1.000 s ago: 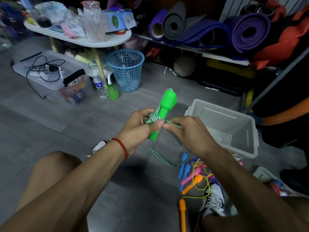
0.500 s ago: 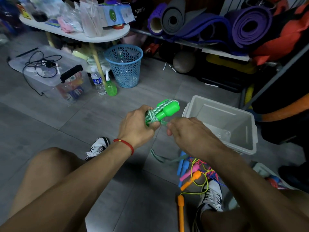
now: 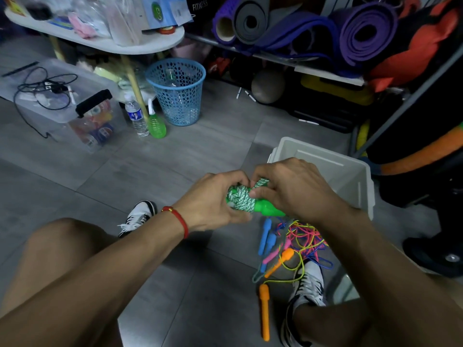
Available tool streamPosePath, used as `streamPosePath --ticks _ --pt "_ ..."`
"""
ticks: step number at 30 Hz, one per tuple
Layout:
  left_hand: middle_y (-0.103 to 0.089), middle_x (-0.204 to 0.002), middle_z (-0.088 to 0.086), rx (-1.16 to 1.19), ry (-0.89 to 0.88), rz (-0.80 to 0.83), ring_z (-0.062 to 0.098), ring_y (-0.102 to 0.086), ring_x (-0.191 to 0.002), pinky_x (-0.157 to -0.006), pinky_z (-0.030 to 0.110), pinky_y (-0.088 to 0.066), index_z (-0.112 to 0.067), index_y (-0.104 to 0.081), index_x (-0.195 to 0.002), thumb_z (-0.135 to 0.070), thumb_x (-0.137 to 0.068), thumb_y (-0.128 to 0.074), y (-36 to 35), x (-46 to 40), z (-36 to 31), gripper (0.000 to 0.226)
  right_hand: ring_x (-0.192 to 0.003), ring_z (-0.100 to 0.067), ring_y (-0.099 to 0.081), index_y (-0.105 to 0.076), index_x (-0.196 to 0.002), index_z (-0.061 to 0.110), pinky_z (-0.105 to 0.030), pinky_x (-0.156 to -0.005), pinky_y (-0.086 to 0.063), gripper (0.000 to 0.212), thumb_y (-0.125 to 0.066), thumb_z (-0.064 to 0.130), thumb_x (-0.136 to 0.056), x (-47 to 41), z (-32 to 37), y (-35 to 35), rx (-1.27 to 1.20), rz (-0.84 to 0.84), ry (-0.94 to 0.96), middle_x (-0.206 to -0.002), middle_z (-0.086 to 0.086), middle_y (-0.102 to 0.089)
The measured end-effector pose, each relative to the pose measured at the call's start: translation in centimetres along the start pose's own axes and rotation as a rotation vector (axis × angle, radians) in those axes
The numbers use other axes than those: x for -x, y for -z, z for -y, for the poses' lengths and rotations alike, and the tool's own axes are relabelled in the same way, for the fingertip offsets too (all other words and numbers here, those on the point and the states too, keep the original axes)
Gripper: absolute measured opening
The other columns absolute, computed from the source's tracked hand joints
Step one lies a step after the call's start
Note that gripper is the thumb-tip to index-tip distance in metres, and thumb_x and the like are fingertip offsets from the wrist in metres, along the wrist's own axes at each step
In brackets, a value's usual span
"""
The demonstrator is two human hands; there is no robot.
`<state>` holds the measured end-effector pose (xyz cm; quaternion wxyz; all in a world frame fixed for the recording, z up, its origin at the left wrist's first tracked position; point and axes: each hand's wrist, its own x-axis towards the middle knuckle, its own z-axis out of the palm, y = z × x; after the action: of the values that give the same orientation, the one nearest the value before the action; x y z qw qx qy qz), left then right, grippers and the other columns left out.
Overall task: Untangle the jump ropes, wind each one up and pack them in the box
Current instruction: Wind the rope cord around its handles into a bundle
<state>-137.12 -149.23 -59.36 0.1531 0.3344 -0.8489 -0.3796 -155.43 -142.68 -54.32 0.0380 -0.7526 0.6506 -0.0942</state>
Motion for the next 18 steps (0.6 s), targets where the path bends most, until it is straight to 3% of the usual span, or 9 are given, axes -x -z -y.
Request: streamPosePath --ticks 2,4,9,12,15,18 --pt "-0.069 -0.084 -0.008 0.071 -0.006 -0.020 0.014 -0.066 -0.080 -0.075 0.037 -0.054 -0.031 -0.062 -0.093 -0.060 -0.059 -0.083 -0.1 0.1 0.2 0.049 -0.099 -0.021 -0.064 -0.069 -0.101 0.036 -0.030 -0.071 -0.033 0.029 -0.069 0.059 -0.083 0.1 -0.2 0.0 -0.038 0.003 -0.007 -0.090 0.007 -0.070" --pt "-0.071 -0.088 -0.009 0.070 -0.005 -0.021 0.015 -0.067 -0.084 -0.078 0.039 -0.054 -0.030 -0.062 -0.093 -0.057 -0.061 -0.083 -0.2 0.2 0.1 0.047 -0.096 -0.015 -0.062 -0.073 -0.097 0.038 -0.030 -0.071 -0.038 0.027 -0.073 0.058 -0.079 0.2 -0.5 0.3 -0.090 0.024 0.001 -0.092 0.011 -0.064" --pt "-0.071 -0.106 -0.022 -0.241 -0.035 -0.002 0.016 -0.067 -0.096 -0.081 0.037 -0.053 -0.037 -0.045 -0.106 -0.052 -0.063 -0.086 -0.2 0.4 -0.6 0.062 -0.094 -0.011 -0.061 -0.075 -0.094 0.037 -0.030 -0.075 -0.044 0.022 -0.080 0.048 -0.076 0.0 -0.7 0.6 -0.112 0.084 0.068 -0.093 0.013 -0.065" --pt "-0.070 -0.112 -0.020 -0.234 -0.057 0.017 0.017 -0.067 -0.104 -0.083 0.037 -0.053 -0.036 -0.039 -0.105 -0.050 -0.061 -0.088 -0.3 0.7 -0.9 0.067 -0.098 -0.007 -0.061 -0.073 -0.096 0.040 -0.028 -0.076 -0.038 0.024 -0.077 0.052 -0.076 -0.1 -1.1 0.8 -0.073 0.087 0.051 -0.095 0.017 -0.070" --pt "-0.071 -0.106 -0.020 -0.175 -0.078 0.050 0.008 -0.066 -0.091 -0.080 0.033 -0.052 -0.036 -0.040 -0.105 -0.045 -0.062 -0.090 0.0 1.1 -1.5 0.066 -0.086 -0.006 -0.063 -0.073 -0.091 0.040 -0.030 -0.073 -0.045 0.026 -0.080 0.056 -0.071 -0.3 -2.2 0.6 -0.182 0.143 -0.005 -0.079 0.018 -0.067" --pt "-0.071 -0.098 -0.026 -0.077 -0.107 0.099 -0.001 -0.062 -0.078 -0.075 0.027 -0.050 -0.032 -0.044 -0.107 -0.036 -0.064 -0.092 0.5 1.4 -2.4 0.065 -0.076 -0.011 -0.064 -0.076 -0.084 0.027 -0.038 -0.076 -0.053 0.022 -0.085 0.044 -0.072 -0.6 -3.3 0.2 -0.463 0.248 -0.016 -0.077 0.005 -0.071"
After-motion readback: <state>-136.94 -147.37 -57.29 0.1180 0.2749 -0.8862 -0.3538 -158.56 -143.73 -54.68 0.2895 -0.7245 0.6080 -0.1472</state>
